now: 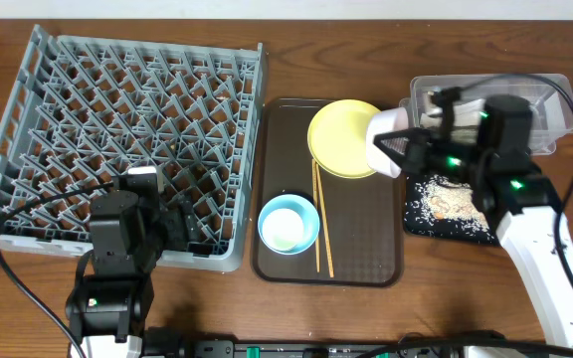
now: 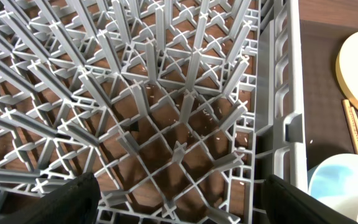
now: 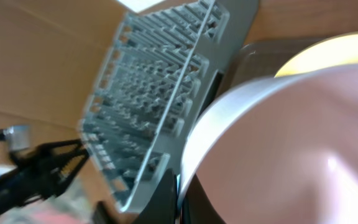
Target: Sort waste into correct bins and load items into the dishwasher
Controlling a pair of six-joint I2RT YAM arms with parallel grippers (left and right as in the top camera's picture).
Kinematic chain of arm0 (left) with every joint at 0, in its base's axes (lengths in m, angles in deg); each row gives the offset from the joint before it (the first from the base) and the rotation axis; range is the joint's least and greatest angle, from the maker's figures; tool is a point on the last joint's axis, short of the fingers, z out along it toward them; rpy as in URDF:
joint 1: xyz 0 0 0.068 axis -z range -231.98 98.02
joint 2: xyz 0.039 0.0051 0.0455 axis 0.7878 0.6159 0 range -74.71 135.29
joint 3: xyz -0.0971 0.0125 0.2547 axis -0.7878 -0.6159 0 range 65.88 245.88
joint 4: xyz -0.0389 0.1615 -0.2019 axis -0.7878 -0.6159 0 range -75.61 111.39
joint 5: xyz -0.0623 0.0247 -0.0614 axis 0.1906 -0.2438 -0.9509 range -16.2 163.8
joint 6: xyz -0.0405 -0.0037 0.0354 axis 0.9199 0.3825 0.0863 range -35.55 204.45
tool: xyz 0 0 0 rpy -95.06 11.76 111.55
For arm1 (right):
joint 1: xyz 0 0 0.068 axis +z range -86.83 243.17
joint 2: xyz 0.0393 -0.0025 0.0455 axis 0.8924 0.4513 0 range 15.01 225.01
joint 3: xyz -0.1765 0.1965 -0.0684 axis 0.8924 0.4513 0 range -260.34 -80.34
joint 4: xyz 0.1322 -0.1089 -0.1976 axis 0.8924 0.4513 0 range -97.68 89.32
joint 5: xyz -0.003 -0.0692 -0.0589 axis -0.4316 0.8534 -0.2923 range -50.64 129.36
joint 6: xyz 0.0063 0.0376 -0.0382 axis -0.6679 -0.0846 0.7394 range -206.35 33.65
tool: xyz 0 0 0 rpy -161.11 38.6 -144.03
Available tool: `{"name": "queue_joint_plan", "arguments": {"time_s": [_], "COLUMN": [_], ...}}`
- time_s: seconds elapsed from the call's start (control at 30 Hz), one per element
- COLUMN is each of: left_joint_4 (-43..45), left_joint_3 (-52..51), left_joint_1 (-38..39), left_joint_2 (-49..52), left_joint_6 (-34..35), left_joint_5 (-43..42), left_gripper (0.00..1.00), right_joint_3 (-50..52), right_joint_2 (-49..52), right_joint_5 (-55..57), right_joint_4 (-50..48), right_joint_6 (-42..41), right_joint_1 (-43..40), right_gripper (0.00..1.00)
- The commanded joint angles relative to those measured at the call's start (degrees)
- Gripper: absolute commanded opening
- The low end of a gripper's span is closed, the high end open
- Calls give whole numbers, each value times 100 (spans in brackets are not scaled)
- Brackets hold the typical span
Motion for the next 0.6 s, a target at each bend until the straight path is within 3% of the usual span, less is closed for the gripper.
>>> {"name": "queue_joint_plan", "arguments": {"time_s": [0.0,0.13,0.3,0.57], "left_joint_4": [2,2,2,2], "left_joint_3": [116,116,116,116], "left_joint_1": [13,13,13,13], "left_joint_2": [-4,-4,-4,-4], "left_joint_6": [9,9,9,9], "left_joint_5": [-28,-28,-31,-28], "left_gripper": [86,86,86,86], "right_joint_3": [-1025,-1659,-1770,-1770], "right_joint_2": [455,1062,1928,3174], "right_joint_5": [1805,2717,3423,4153], "right_joint_4": [763,1276,986,708], "right_joint_6": [973,1637,2291,2522], "right_joint_1": [632,1091,1615,2157], "right_gripper": [1,1,1,1]}}
